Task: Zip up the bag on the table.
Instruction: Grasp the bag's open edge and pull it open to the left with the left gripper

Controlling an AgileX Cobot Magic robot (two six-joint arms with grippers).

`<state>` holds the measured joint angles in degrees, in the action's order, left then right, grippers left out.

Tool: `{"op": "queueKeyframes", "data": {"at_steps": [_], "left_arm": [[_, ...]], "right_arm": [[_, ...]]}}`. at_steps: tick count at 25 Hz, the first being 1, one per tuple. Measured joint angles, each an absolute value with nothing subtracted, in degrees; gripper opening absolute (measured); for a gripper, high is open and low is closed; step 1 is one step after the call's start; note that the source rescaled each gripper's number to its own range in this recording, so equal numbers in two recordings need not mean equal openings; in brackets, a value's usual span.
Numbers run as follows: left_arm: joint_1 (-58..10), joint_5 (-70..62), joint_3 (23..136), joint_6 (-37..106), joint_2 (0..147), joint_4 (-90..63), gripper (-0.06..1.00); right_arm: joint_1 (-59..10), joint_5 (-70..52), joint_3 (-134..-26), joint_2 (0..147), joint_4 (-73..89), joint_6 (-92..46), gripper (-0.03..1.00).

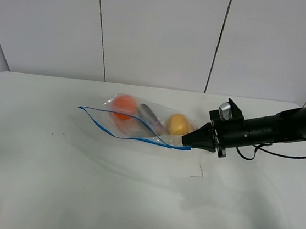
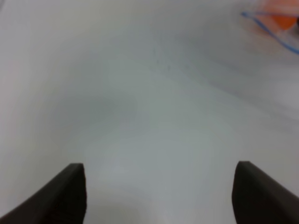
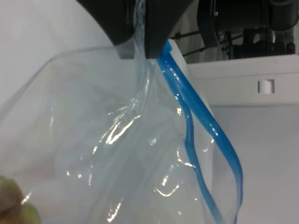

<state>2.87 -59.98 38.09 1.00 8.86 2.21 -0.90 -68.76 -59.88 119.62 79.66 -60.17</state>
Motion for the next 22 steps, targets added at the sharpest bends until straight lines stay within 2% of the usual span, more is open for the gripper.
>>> {"op": "queueKeyframes", "data": {"at_steps": [6,15,22], "left_arm": [[2.87,-58.90,51.11,8.94,26.43,3.86,0.96],[2.87,-52.00,54.06,53.55,46.75,8.34,0.96],[2.87,-42.96,53.47,59.44,56.12,-8.32,0.96]], "right_arm": [[-0.90,-68.83,-59.88,119.62,80.21,-60.17,0.00],[-0.90,-68.83,-59.88,119.62,80.27,-60.17,0.00],[-0.90,-68.83,-59.88,119.62,80.63,-60.12,0.00]]}}
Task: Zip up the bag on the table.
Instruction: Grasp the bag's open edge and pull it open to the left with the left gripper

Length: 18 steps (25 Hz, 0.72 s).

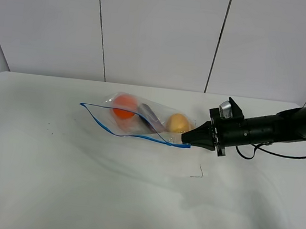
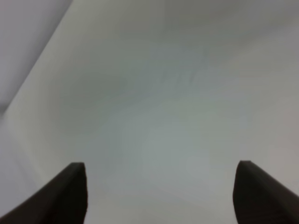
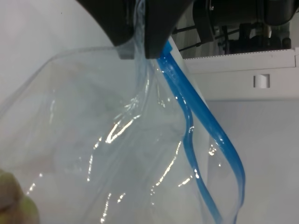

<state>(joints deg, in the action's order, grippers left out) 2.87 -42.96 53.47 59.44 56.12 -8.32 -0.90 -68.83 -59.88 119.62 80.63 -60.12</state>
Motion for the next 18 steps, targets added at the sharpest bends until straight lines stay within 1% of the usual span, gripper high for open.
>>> {"op": "queueKeyframes", "data": {"at_steps": [3,7,14,18], "left_arm": [[2.06,-38.97,51.52,62.45,58.57,-14.47,0.96],[-1.91,-32.73,47.47,64.39,60.17,-15.71,0.96],[-14.85,-18.48,40.87,63.60,60.40,-15.92,0.96],[-20.74,-9.85,40.06,62.34,61.58,-16.07,0.96]], "right_arm": [[-0.90,-68.83,-59.88,119.62,80.63,-60.12,0.00],[-0.90,-68.83,-59.88,119.62,81.16,-60.12,0.00],[-0.90,-68.83,-59.88,119.62,81.29,-59.92,0.00],[-0.90,-68.89,-59.88,119.62,81.53,-59.27,0.00]]}}
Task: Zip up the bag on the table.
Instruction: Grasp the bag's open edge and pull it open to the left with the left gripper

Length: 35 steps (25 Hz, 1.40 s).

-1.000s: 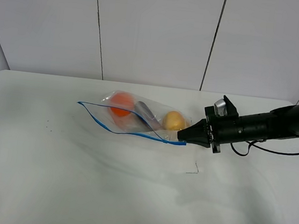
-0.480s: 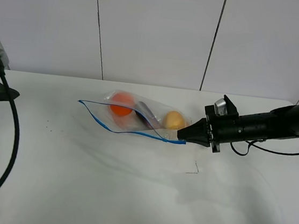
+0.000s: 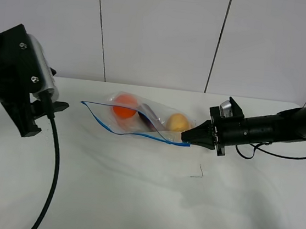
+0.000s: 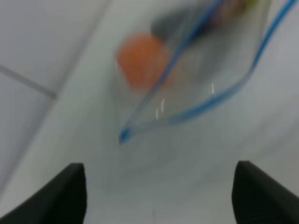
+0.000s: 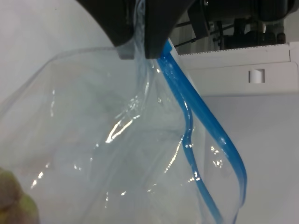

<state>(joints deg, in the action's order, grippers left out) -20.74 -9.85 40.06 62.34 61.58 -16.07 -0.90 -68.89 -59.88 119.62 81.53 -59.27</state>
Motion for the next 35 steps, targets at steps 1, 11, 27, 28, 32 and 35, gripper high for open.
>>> {"op": "queueKeyframes", "data": {"at_steps": [1,11,27,28,32,35], "left_arm": [[-22.17,-8.15,40.06,62.23,62.63,-16.07,0.96],[-35.91,9.25,40.20,60.04,79.80,-16.18,0.96],[-46.55,29.41,45.10,58.18,97.37,-16.54,0.96],[-46.82,31.13,45.10,58.18,98.35,-16.54,0.96],[-47.11,38.17,45.14,58.18,101.98,-15.90,0.96],[-47.11,41.37,45.14,58.18,104.35,-14.32,0.96]], "right_arm": [[-0.90,-68.91,-59.88,119.62,81.57,-59.19,0.00],[-0.90,-68.96,-59.88,119.62,83.77,-56.92,0.00],[-0.90,-69.15,-59.88,119.62,86.17,-51.64,0.00],[-0.90,-69.20,-59.88,119.62,86.17,-51.64,0.00],[-0.90,-69.20,-59.88,119.62,86.17,-51.57,0.00],[-0.90,-69.20,-59.88,119.62,86.24,-51.16,0.00]]}}
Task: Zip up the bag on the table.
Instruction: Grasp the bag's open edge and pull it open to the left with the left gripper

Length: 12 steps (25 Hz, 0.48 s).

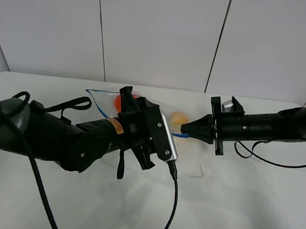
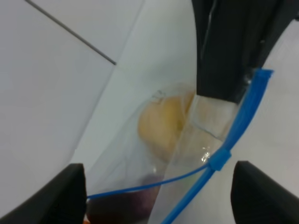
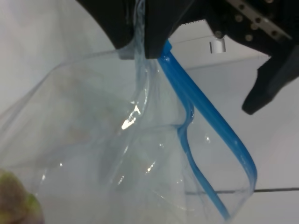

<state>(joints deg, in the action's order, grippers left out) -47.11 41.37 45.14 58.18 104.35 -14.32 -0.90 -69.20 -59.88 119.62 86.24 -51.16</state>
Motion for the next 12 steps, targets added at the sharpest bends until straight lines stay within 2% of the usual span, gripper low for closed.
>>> {"op": "queueKeyframes", "data": {"at_steps": [12], "left_arm": [[-47.11,46.64,45.21,58.15,108.99,-4.16,0.96]], "right_arm": [[-0.90,-69.20,-59.88,119.62,87.06,-50.92,0.00]]}}
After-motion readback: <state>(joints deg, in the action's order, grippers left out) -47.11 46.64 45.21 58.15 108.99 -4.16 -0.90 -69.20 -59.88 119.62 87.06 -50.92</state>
